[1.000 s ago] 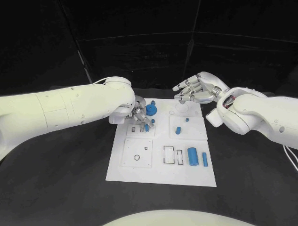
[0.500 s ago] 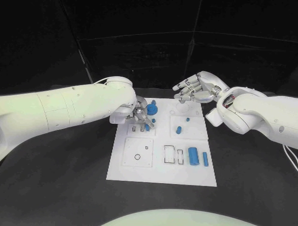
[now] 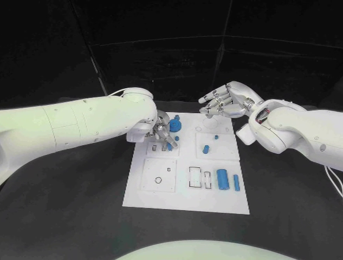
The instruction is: Assemble the parts on the task board
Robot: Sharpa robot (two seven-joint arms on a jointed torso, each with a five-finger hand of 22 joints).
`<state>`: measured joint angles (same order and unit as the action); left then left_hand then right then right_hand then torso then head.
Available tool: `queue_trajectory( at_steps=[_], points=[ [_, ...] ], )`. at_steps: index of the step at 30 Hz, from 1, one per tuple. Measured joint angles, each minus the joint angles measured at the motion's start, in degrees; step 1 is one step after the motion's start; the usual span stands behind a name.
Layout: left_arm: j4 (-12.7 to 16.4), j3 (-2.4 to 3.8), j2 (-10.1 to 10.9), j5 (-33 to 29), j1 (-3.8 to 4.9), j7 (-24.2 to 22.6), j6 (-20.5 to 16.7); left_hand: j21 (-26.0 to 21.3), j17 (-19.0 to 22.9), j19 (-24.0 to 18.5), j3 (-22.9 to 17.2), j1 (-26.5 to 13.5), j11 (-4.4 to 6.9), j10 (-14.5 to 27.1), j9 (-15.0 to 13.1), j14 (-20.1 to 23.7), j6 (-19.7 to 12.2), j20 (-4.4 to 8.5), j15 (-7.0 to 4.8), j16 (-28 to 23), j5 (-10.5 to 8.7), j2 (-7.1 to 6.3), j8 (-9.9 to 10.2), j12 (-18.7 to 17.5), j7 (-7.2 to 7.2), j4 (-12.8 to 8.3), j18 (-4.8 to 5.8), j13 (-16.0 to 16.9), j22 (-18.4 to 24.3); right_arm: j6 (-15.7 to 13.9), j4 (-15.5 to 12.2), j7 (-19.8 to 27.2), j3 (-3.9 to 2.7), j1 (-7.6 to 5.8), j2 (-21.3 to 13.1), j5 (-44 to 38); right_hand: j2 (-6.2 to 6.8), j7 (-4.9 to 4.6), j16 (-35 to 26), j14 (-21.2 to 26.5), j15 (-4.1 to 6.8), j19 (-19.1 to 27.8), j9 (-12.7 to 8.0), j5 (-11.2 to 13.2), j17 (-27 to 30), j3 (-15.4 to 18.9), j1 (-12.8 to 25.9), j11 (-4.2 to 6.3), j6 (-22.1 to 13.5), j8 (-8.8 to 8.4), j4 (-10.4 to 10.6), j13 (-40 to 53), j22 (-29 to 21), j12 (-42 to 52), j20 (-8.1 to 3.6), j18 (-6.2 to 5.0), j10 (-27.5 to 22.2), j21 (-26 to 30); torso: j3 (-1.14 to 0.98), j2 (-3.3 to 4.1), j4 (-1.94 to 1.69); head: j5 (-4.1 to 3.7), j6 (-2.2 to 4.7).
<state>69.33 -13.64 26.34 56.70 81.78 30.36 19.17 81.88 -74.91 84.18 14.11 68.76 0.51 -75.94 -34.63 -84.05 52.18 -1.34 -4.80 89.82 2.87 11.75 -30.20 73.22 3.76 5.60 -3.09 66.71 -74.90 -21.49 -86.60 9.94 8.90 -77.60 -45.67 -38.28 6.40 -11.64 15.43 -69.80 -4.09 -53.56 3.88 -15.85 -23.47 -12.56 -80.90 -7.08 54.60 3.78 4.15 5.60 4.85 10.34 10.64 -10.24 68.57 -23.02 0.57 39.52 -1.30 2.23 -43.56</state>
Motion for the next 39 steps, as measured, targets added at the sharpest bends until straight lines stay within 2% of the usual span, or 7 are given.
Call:
queue_trajectory(
  at_steps=[4, 17, 24, 30, 36, 37, 39],
  points=[
    [-0.01, 0.01, 0.02, -0.01, 0.0, 0.0, 0.05, 0.0, 0.0, 0.0, -1.51, 1.55, 0.0, 0.0, -0.26, 0.0, -0.21, 0.0, 0.0, 0.0, 0.0, 0.76, 0.0, 0.0, -0.2, -1.51, 0.0, -0.1, 0.0, -0.03, 0.13, 0.0, 0.0, 0.0, 0.09, 0.03, 0.0, 0.0, 0.0, 0.21, 0.2, 0.0, 0.0, 0.0, 0.0, 0.0, 0.0, -0.2, 0.0, 0.0, 0.0, 0.0, 0.0, 0.0, 0.0, 0.0, -0.2, 0.0, -0.01, -0.01, 0.0, 0.02, -0.03],
    [0.7, 0.04, 0.13, -0.74, 0.03, 0.0, 0.6, -0.24, 0.0, 0.0, -4.2, 3.38, 0.2, 0.21, -0.55, 0.0, -0.43, 0.0, 0.0, 0.0, -0.01, 1.44, 0.03, -0.43, -0.39, -4.2, 0.0, -0.24, 0.14, -0.03, 1.01, -0.07, 0.0, 0.0, 0.8, 0.09, 0.0, 0.0, 0.0, 0.2, 0.2, 0.0, 0.0, 0.0, 0.0, 0.0, 0.0, -0.19, 0.0, 0.0, 0.0, 0.01, 0.01, 0.0, 0.0, 0.0, -0.2, 0.0, -0.02, -0.02, 0.0, 0.27, -0.22],
    [1.2, 0.12, 0.85, -1.49, 0.1, -0.02, 0.55, -0.23, 0.0, 0.0, -7.55, 5.9, 0.3, 0.53, -0.57, 0.01, -1.33, 0.0, 0.01, 0.0, -0.22, 1.96, 0.86, -0.72, -0.48, -7.06, 0.0, -0.4, 0.14, -0.01, 1.22, -0.09, 0.0, 0.0, 0.99, 0.11, 0.0, 0.0, 0.0, 0.2, 0.2, 0.0, 0.0, 0.0, 0.05, 0.0, 0.0, -0.19, 0.0, 0.0, 0.0, -0.01, -0.04, 0.0, 0.0, 0.0, -0.2, 0.0, -0.02, -0.01, 0.0, 0.3, -0.27],
    [2.49, 0.09, 2.61, -2.88, 0.03, -0.08, -0.15, -0.23, 0.0, 0.0, -8.51, 6.2, 0.49, 0.74, -0.58, 0.01, -1.32, 0.0, 0.01, 0.0, -0.24, 2.26, 1.35, -1.11, -0.5, -6.5, 0.0, -0.56, 0.13, 0.0, 1.53, -0.11, 0.01, 0.01, 1.07, 0.13, 0.0, 0.0, 0.0, 0.2, 0.2, 0.0, 0.0, 0.0, 0.05, 0.0, 0.0, -0.19, 0.0, 0.0, 0.0, -0.03, -0.04, 0.0, 0.0, 0.0, -0.19, 0.0, 0.01, -0.01, 0.0, 0.29, -0.29],
    [4.93, 0.03, 5.57, -6.09, -0.07, -0.12, -2.33, -0.23, 0.0, 0.0, -10.32, 5.62, 0.64, 0.59, -0.58, 0.01, -1.33, 0.0, 0.01, 0.0, -0.46, 2.8, 1.58, -1.33, -0.49, -4.87, 0.0, -0.57, -0.05, 0.02, 1.97, -0.12, 0.01, 0.02, 1.09, 0.21, 0.0, 0.0, 0.0, 0.2, 0.2, 0.0, 0.0, 0.0, 0.05, 0.0, 0.0, -0.19, 0.0, 0.0, 0.0, -0.03, -0.03, 0.0, 0.0, 0.0, -0.19, 0.0, 0.02, -0.07, -0.16, 0.43, -0.26],
    [5.34, 0.03, 6.03, -6.7, -0.07, -0.13, -2.85, -0.23, 0.0, 0.0, -10.69, 5.03, 0.75, 0.48, -0.59, 0.01, -1.33, 0.0, 0.01, 0.0, -0.47, 2.67, 1.58, -1.33, -0.49, -4.52, 0.0, -0.55, -0.05, 0.02, 2.04, -0.12, 0.01, 0.02, 1.11, 0.22, 0.0, 0.0, 0.0, 0.2, 0.2, 0.0, 0.0, 0.0, 0.05, 0.0, 0.0, -0.19, 0.0, 0.0, 0.0, -0.03, -0.03, 0.0, 0.0, 0.0, -0.19, 0.0, 0.01, -0.07, -0.2, 0.46, -0.25],
    [6.21, 0.03, 7.0, -8.12, -0.07, -0.18, -4.24, -0.23, 0.0, 0.0, -14.04, 2.72, 0.72, 0.27, -1.55, 0.01, -1.34, 0.0, 0.01, 0.0, -0.47, 1.57, 1.5, -1.33, -0.48, -5.78, 0.0, -0.52, -0.04, 0.03, 2.18, -0.12, 0.01, 0.02, 1.12, 0.25, 0.0, 0.0, 0.0, 0.2, 0.2, 0.0, 0.0, 0.0, 0.05, 0.0, 0.0, -0.19, 0.0, 0.0, 0.0, -0.03, -0.03, 0.0, 0.0, 0.0, -0.19, 0.0, 0.0, -0.08, -0.27, 0.47, -0.24]
  ],
)
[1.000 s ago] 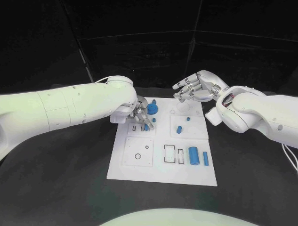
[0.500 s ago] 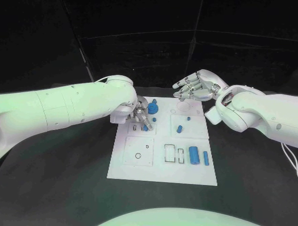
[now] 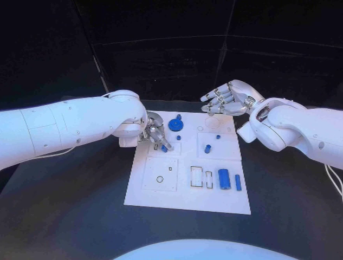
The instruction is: Assemble the parts on the task board
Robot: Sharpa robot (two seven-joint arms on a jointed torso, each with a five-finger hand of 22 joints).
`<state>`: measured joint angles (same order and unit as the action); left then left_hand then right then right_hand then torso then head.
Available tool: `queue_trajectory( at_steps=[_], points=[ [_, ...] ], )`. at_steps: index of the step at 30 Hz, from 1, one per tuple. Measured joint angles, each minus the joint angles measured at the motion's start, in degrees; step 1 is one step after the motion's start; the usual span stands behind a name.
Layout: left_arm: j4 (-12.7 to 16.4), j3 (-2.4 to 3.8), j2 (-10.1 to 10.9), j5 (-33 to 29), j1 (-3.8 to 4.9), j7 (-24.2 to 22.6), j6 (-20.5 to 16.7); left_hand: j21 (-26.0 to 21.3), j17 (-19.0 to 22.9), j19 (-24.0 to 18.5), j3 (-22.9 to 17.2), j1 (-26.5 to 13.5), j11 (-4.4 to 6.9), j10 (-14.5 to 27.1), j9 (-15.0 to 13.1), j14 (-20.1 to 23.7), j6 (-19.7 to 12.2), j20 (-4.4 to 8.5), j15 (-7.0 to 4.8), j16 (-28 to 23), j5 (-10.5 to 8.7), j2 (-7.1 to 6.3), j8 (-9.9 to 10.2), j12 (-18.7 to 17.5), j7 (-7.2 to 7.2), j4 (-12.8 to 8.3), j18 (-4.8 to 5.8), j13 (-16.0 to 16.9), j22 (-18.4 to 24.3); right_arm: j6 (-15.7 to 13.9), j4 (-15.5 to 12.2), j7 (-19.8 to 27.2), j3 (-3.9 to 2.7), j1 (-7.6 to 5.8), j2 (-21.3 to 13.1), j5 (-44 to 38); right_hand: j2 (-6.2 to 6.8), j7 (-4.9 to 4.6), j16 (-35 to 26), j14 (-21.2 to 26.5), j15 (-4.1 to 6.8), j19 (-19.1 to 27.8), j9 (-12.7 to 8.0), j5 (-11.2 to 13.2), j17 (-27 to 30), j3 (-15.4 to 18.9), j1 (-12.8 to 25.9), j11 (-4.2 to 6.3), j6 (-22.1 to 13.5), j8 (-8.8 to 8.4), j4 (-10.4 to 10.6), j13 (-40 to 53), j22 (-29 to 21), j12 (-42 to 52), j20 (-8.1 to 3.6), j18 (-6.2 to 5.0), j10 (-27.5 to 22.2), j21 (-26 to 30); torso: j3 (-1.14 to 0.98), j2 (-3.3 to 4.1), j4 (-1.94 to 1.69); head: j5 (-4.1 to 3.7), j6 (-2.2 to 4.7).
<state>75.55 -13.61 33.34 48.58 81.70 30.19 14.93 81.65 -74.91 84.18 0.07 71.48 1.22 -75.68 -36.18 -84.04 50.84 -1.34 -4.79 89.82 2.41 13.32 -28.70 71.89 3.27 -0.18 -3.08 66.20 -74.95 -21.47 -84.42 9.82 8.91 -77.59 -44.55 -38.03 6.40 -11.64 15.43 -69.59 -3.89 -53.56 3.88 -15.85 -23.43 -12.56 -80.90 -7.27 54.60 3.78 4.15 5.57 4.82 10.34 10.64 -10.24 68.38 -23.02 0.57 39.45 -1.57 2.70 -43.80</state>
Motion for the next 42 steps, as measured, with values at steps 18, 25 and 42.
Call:
queue_trajectory(
  at_steps=[18, 25, 42],
  points=[
    [5.93, -0.06, 5.65, -3.5, -1.92, -2.46, -14.98, -0.22, 0.0, 0.0, -21.67, -10.02, 0.18, -0.21, -3.16, 0.0, -0.09, 0.0, 0.0, 0.0, -0.04, -6.72, -1.55, -0.66, 0.11, -4.67, 0.0, -0.83, 0.01, 0.17, 0.72, 0.02, 0.0, 0.01, -0.22, 0.31, 0.0, 0.0, 0.0, 0.2, -0.2, 0.0, 0.0, 0.0, 0.05, 0.0, 0.0, 0.0, 0.0, 0.0, 0.0, -0.05, -0.06, 0.0, 0.0, 0.0, 0.0, 0.23, -0.03, -0.03, -0.18, -0.13, -0.18],
    [5.55, -0.08, 5.24, -0.19, -2.92, -3.25, -17.93, -0.6, 0.0, 0.0, -26.15, -11.57, 0.11, -0.28, -3.97, 0.0, -0.06, 0.0, 0.0, 0.0, -0.02, -8.27, -2.15, -1.28, 0.09, -4.47, 0.0, -1.51, 0.02, 0.23, 0.76, 0.03, 0.0, 0.01, -0.21, 0.37, 0.0, 0.0, 0.0, 0.2, -0.2, 0.0, 0.0, 0.0, 0.05, 0.0, 0.0, 0.0, 0.0, 0.0, 0.0, -0.04, -0.06, 0.0, 0.0, 0.0, 0.0, 0.23, -0.02, 0.0, -0.08, 0.08, -0.15],
    [4.42, -0.07, 3.31, 4.77, -3.14, -2.72, -16.81, -0.63, 0.0, 0.0, -27.69, -11.95, 0.1, -0.27, -4.34, 0.0, -0.01, 0.0, 0.0, 0.0, 0.16, -9.6, -2.15, -1.56, 0.05, -4.16, -0.01, -2.04, 0.18, 0.3, 0.93, 0.01, 0.01, 0.02, -0.11, 0.42, 0.0, 0.0, 0.0, 0.2, -0.2, 0.0, 0.0, 0.0, 0.04, -0.16, 0.0, 0.0, 0.0, 0.0, 0.16, -0.04, -0.05, 0.0, 0.0, 0.0, 0.0, 0.23, -0.03, 0.07, -0.01, -0.28, -0.37]
  ],
)
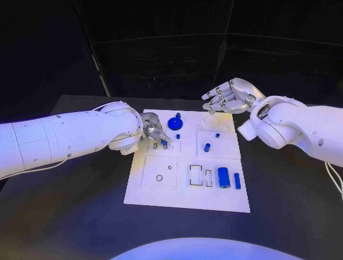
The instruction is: Assemble the parts on the task board
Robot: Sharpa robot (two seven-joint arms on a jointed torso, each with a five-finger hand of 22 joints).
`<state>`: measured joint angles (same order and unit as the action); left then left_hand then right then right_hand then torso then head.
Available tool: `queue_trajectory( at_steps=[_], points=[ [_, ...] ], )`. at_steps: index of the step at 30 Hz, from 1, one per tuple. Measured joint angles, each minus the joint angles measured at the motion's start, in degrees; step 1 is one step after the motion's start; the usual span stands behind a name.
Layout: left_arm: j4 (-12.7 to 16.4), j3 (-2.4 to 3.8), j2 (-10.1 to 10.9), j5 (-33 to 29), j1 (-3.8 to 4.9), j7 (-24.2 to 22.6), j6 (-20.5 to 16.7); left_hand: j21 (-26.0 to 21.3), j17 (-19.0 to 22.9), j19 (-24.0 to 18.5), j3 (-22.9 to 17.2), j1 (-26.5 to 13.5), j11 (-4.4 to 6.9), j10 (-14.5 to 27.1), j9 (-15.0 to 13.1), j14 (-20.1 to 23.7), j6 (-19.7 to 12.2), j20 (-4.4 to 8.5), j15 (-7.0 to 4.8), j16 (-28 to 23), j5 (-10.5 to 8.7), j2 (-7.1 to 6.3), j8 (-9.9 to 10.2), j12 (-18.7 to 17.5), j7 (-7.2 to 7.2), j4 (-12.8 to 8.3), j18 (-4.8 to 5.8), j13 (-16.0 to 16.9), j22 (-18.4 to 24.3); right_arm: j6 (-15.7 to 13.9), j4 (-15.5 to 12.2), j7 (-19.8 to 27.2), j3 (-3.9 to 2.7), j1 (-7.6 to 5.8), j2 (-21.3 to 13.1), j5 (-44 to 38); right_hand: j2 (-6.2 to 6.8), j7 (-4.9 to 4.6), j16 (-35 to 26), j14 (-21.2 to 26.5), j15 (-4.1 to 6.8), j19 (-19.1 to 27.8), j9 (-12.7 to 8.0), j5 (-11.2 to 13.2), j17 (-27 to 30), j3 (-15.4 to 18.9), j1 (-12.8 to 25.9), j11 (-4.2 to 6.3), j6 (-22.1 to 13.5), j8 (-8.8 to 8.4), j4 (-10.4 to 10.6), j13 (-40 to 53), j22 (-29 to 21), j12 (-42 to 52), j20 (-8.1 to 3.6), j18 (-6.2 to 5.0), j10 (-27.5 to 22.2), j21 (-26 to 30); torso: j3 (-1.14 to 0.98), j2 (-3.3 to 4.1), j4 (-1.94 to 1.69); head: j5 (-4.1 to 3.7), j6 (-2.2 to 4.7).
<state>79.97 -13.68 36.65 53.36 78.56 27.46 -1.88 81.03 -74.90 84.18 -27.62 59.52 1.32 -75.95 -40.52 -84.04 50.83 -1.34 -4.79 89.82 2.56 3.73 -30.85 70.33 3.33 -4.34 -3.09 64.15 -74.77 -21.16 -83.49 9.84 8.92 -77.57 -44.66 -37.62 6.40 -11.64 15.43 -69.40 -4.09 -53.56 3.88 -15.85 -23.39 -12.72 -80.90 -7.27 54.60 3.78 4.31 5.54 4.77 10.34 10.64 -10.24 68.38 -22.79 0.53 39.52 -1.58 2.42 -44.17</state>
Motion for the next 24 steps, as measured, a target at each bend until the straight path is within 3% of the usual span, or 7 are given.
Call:
queue_trajectory(
  at_steps=[24],
  points=[
    [-1.42, 0.04, -1.48, 1.5, 0.03, 1.12, 4.31, 0.0, 0.0, 0.0, -0.54, 0.03, -0.02, 0.02, -0.07, 0.0, -0.05, 0.0, 0.0, 0.0, -0.2, 0.03, -0.25, -0.21, 0.05, 0.1, 0.0, -0.24, -0.01, 0.05, 0.26, -0.05, 0.0, 0.0, 0.03, 0.02, 0.0, 0.0, 0.0, 0.0, 0.0, 0.0, 0.0, 0.0, 0.05, -0.01, 0.0, 0.22, 0.0, 0.0, 0.01, -0.05, -0.04, 0.0, 0.0, 0.0, -0.22, 0.0, -0.02, -0.03, -0.02, 0.01, -0.52]
  ],
)
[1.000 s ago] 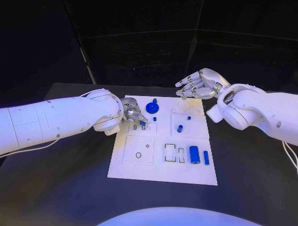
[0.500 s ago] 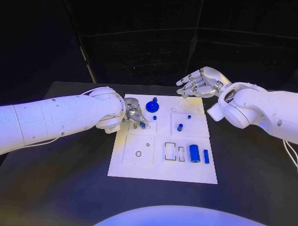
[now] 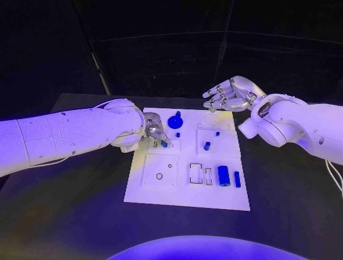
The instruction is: Assemble the parts on the task board
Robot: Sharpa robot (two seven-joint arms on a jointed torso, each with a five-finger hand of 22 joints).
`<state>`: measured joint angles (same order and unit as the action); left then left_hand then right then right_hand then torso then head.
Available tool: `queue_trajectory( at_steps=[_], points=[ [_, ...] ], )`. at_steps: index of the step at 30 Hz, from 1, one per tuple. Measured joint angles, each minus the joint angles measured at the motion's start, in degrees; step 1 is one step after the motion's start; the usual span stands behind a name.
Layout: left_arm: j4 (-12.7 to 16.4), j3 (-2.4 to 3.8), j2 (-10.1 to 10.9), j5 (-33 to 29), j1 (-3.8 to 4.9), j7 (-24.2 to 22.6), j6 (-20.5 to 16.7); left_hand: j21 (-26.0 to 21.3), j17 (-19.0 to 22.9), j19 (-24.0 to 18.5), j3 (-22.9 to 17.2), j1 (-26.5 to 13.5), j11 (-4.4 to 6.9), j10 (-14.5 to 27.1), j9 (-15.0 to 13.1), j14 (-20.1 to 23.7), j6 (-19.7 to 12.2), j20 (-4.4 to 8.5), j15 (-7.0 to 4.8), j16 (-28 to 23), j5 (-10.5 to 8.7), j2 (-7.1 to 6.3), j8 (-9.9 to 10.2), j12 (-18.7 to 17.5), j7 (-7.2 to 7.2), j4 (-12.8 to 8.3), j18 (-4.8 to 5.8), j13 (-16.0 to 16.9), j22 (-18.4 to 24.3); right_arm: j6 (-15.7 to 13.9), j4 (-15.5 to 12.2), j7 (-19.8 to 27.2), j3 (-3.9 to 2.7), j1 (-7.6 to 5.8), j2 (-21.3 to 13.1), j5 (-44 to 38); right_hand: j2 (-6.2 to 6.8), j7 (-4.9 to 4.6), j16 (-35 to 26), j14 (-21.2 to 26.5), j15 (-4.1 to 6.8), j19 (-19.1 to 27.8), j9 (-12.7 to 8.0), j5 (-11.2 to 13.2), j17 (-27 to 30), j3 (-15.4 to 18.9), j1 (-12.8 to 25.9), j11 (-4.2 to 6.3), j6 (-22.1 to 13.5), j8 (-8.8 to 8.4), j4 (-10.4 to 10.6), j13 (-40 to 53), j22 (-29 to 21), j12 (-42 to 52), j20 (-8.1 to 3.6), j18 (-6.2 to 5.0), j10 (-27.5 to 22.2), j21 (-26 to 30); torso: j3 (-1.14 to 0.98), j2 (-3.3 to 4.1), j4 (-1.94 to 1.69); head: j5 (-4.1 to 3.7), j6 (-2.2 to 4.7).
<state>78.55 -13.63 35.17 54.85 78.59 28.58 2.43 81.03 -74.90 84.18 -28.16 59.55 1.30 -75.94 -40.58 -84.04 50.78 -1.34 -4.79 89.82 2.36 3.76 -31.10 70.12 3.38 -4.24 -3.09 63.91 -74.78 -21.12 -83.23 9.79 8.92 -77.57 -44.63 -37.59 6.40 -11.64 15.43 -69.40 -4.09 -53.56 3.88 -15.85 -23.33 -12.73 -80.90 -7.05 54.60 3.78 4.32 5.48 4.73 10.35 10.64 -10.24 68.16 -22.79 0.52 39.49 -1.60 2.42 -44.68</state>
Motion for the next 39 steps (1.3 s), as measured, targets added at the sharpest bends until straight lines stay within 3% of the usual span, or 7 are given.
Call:
queue_trajectory(
  at_steps=[24, 33, 39],
  points=[
    [-1.32, 0.1, -1.1, 1.03, 0.13, 0.28, 2.22, 0.0, 0.0, 0.0, -0.29, -0.03, -0.16, 0.03, -0.21, 0.0, -0.14, 0.0, 0.0, 0.0, 0.17, -0.03, 0.02, -0.56, 0.09, 0.05, 0.0, -0.58, -0.01, 0.1, 0.11, -0.05, 0.0, 0.0, 0.36, 0.01, 0.0, -0.2, 0.0, 0.0, 0.0, 0.0, 0.0, 0.0, -0.01, 0.0, 0.0, -0.21, -0.21, 0.0, 0.0, 0.01, -0.05, 0.0, 0.0, 0.0, -0.21, 0.22, 0.01, -0.01, -0.02, 0.12, -0.05],
    [-2.45, 0.18, -2.1, 1.54, 0.25, 0.66, 3.57, 0.0, 0.0, 0.0, -3.34, -2.12, 0.02, 0.21, -0.58, 0.0, 0.26, 0.0, 0.0, 0.0, 0.13, -2.05, -0.47, -0.56, -0.49, -2.56, 0.0, -0.79, -0.01, 0.15, 0.11, -0.05, 0.0, 0.0, 0.44, 0.01, -0.01, -0.2, 0.0, 0.0, 0.0, 0.0, 0.0, 0.0, -0.01, -0.02, 0.01, -0.21, -0.21, 0.0, 0.02, -0.03, -0.06, 0.0, 0.0, 0.0, -0.2, 0.22, 0.01, -0.01, 0.0, 0.04, -0.19],
    [-2.91, 0.21, -2.43, 1.77, 0.3, 0.78, 4.27, 0.0, 0.0, 0.0, -2.35, -3.29, 0.04, 0.2, -1.05, 0.0, 1.06, 0.0, 0.0, 0.0, 0.15, -2.68, -1.15, -0.56, -0.82, -1.57, 0.0, -0.95, -0.01, 0.18, 0.11, -0.05, 0.0, 0.01, 0.47, 0.09, -0.29, -0.2, 0.0, 0.21, -0.21, 0.02, 0.0, 0.0, 0.05, 0.02, 0.5, -0.21, -0.2, 0.0, 0.35, -0.03, -0.17, 0.0, 0.41, 0.0, -0.2, 0.44, 0.01, -0.01, 0.0, -0.02, -0.24]
  ],
)
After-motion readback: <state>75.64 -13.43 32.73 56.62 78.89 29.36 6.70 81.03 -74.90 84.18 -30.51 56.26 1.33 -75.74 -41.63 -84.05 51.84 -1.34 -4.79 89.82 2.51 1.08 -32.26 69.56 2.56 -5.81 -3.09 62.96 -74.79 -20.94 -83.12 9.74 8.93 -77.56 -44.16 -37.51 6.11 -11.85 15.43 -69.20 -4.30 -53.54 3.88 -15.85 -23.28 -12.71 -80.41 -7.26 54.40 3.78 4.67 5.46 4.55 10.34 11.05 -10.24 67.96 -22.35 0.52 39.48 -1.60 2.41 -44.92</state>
